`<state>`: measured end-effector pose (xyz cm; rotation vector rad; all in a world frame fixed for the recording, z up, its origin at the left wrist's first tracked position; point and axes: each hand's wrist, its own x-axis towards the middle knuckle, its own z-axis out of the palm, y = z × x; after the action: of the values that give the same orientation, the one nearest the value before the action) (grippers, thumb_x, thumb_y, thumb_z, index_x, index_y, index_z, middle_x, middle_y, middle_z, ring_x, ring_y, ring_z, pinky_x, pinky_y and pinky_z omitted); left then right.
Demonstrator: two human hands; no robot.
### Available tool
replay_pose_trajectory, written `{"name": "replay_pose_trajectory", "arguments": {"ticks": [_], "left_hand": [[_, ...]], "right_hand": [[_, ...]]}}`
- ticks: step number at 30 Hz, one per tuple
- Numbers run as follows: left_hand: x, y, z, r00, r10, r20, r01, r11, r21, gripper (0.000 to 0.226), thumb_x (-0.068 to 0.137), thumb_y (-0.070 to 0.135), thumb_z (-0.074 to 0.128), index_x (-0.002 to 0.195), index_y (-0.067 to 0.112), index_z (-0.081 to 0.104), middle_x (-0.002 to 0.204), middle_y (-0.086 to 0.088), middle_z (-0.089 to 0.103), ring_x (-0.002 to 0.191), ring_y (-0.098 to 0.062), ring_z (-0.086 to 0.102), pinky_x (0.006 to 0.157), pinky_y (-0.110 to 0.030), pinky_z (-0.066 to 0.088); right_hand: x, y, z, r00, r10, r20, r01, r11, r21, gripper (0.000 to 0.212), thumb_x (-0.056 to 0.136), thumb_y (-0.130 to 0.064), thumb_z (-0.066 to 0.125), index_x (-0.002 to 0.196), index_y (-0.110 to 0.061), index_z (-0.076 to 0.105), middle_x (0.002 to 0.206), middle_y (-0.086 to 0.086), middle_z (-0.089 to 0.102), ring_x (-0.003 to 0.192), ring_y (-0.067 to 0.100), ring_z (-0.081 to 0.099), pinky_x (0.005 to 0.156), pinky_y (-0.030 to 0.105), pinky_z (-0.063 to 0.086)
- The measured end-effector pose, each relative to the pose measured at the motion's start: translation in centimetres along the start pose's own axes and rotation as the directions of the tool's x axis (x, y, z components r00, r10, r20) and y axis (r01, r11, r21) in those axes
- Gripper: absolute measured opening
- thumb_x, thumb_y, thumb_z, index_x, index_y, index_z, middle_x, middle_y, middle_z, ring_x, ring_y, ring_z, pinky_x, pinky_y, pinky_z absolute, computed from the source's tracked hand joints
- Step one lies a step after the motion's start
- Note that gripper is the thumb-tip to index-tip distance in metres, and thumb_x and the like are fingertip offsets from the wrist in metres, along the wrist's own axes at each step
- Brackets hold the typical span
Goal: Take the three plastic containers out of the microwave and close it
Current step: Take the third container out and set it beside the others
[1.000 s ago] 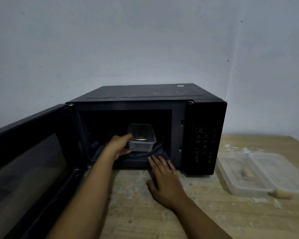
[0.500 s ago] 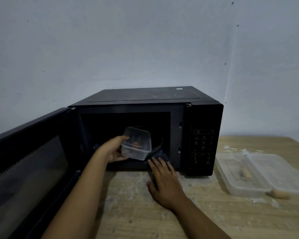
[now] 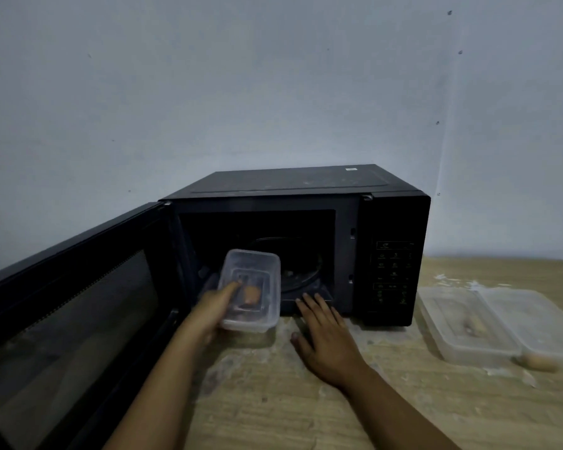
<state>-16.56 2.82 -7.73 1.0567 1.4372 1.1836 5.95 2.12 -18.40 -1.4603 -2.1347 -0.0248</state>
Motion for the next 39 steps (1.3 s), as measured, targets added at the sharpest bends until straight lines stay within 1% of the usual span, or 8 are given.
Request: {"name": "replay_pose_trajectory", "arguments": {"ticks": [6, 10, 13, 24, 28, 31, 34, 39], "left_hand": [[-3.0, -2.5, 0.7, 0.995, 0.095, 0.022, -0.094, 0.995, -0.011, 0.037, 0.097, 0.038, 0.06, 0.111, 0.007, 0.072, 0.095, -0.01, 0.077, 0.085, -0.023, 0.073, 0.066, -0.028, 0.055], [-4.4, -3.9, 2.3, 0.986, 0.151, 0.075, -0.146, 0.987, -0.07, 0.033, 0.098, 0.038, 0.057, 0.113, 0.012, 0.071, 0.102, -0.011, 0.078, 0.09, -0.021, 0.076, 0.073, -0.028, 0.059], [-5.4, -5.1, 3.9, 0.982, 0.129, 0.141, -0.12, 0.99, -0.074, 0.035, 0.098, 0.041, 0.056, 0.119, 0.017, 0.069, 0.103, -0.009, 0.079, 0.093, -0.021, 0.077, 0.086, -0.038, 0.061], [-9.8, -6.9, 11.3, 0.936, 0.124, 0.329, -0.103, 0.991, -0.081, 0.032, 0.101, 0.033, 0.054, 0.126, 0.016, 0.065, 0.109, -0.005, 0.079, 0.101, -0.021, 0.075, 0.098, -0.047, 0.056], [-11.4, -6.9, 15.4, 0.899, 0.13, 0.419, -0.124, 0.991, -0.042, 0.035, 0.1, 0.035, 0.058, 0.128, 0.014, 0.063, 0.11, -0.007, 0.078, 0.099, -0.02, 0.076, 0.093, -0.042, 0.059], [-12.4, -6.6, 19.0, 0.874, 0.112, 0.473, -0.139, 0.99, 0.023, 0.05, 0.09, 0.055, 0.061, 0.125, 0.019, 0.063, 0.107, -0.003, 0.077, 0.095, -0.018, 0.075, 0.088, -0.038, 0.06], [-13.1, -5.7, 22.6, 0.854, 0.101, 0.51, -0.156, 0.986, 0.066, 0.038, 0.097, 0.046, 0.057, 0.124, 0.019, 0.063, 0.102, -0.004, 0.075, 0.087, -0.016, 0.073, 0.074, -0.029, 0.059], [-14.0, -3.5, 28.2, 0.775, 0.128, 0.619, -0.259, 0.957, 0.127, 0.062, 0.084, 0.065, 0.057, 0.127, 0.021, 0.063, 0.11, 0.0, 0.075, 0.095, -0.016, 0.072, 0.087, -0.036, 0.059]], "right_hand": [[-1.0, -0.6, -2.7, 0.991, 0.135, 0.0, -0.13, 0.954, 0.271, 0.057, 0.101, -0.05, 0.036, 0.154, -0.036, 0.021, 0.16, -0.008, 0.029, 0.146, 0.011, 0.024, 0.116, 0.029, 0.022], [-1.5, -2.4, -5.1, 0.968, 0.234, 0.092, -0.242, 0.762, 0.601, 0.061, 0.097, -0.063, 0.039, 0.152, -0.043, 0.023, 0.155, -0.014, 0.035, 0.136, 0.005, 0.04, 0.107, 0.027, 0.037], [-2.5, -3.4, -6.4, 0.967, 0.207, 0.149, -0.248, 0.629, 0.737, 0.056, 0.099, -0.047, 0.05, 0.149, -0.044, 0.025, 0.133, -0.018, 0.055, 0.111, -0.004, 0.061, 0.089, 0.018, 0.052], [-9.4, -0.2, -11.7, 0.936, 0.325, 0.136, -0.336, 0.704, 0.626, 0.065, 0.105, -0.032, 0.044, 0.155, -0.042, 0.004, 0.152, -0.023, 0.025, 0.134, -0.005, 0.034, 0.097, 0.001, 0.032], [-12.2, 1.3, -14.3, 0.906, 0.417, 0.072, -0.39, 0.755, 0.527, 0.07, 0.099, -0.041, 0.053, 0.155, -0.043, 0.01, 0.157, -0.011, 0.029, 0.139, 0.002, 0.032, 0.108, 0.023, 0.032], [-14.0, 2.8, -16.1, 0.873, 0.487, -0.022, -0.426, 0.786, 0.448, 0.072, 0.096, -0.047, 0.056, 0.153, -0.046, 0.012, 0.154, -0.004, 0.036, 0.14, 0.008, 0.036, 0.104, 0.026, 0.035], [-15.6, 4.8, -18.1, 0.834, 0.543, -0.094, -0.456, 0.776, 0.436, 0.072, 0.093, -0.047, 0.059, 0.152, -0.047, 0.018, 0.15, 0.001, 0.041, 0.135, 0.012, 0.043, 0.105, 0.03, 0.038], [-17.0, 9.6, -22.3, 0.766, 0.618, -0.177, -0.514, 0.755, 0.407, 0.072, 0.089, -0.049, 0.065, 0.149, -0.051, 0.025, 0.136, -0.004, 0.047, 0.122, 0.016, 0.052, 0.098, 0.039, 0.048]]}}
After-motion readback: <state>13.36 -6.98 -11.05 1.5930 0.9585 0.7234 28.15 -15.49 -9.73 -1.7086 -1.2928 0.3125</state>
